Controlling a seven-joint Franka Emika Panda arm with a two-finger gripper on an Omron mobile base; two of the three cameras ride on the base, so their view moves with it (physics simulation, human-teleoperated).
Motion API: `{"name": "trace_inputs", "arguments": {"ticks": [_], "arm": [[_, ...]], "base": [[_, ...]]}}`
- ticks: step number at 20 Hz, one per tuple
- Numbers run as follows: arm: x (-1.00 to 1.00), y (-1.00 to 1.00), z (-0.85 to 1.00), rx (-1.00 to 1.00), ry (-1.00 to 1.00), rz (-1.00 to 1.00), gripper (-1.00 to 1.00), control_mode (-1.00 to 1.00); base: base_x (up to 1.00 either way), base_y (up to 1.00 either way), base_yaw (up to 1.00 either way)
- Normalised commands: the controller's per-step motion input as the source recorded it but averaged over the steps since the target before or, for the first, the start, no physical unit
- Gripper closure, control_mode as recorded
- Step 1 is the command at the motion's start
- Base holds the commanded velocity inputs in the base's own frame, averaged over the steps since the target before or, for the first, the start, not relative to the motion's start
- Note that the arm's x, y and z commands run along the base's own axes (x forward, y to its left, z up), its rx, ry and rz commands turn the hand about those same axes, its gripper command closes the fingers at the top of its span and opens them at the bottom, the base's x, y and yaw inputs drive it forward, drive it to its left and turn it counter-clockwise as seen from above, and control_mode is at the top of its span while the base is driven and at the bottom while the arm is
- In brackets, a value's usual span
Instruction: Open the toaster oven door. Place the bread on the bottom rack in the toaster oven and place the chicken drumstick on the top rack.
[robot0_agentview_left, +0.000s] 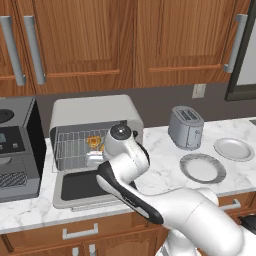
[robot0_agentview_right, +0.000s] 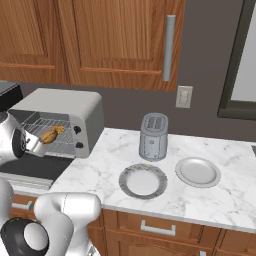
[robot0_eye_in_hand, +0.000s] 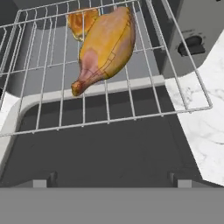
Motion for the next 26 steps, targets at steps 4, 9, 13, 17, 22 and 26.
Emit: {"name": "trace_inputs", "arguments": {"ticks": [4,9,13,17,22,26], "arm": [[0.0,0.13,-0.39,0.02,0.0,0.01,-1.0,-1.0],[0.14,0.2,-0.25,0.0,0.0,0.07,-1.0,-1.0],[0.36,0.06,-0.11,0.0,0.0,0.08,-1.0,-1.0],[0.53,0.0,-0.08,0.0,0.0,0.07,-1.0,-1.0],[0.54,0.0,-0.02,0.0,0.0,0.05,-1.0,-1.0],[0.54,0.0,0.0,0.0,0.0,0.03,-1.0,-1.0]], "base": [[0.0,0.0,0.0],[0.0,0.0,0.0],[0.0,0.0,0.0],[0.0,0.0,0.0],[0.0,0.0,0.0],[0.0,0.0,0.0]]}}
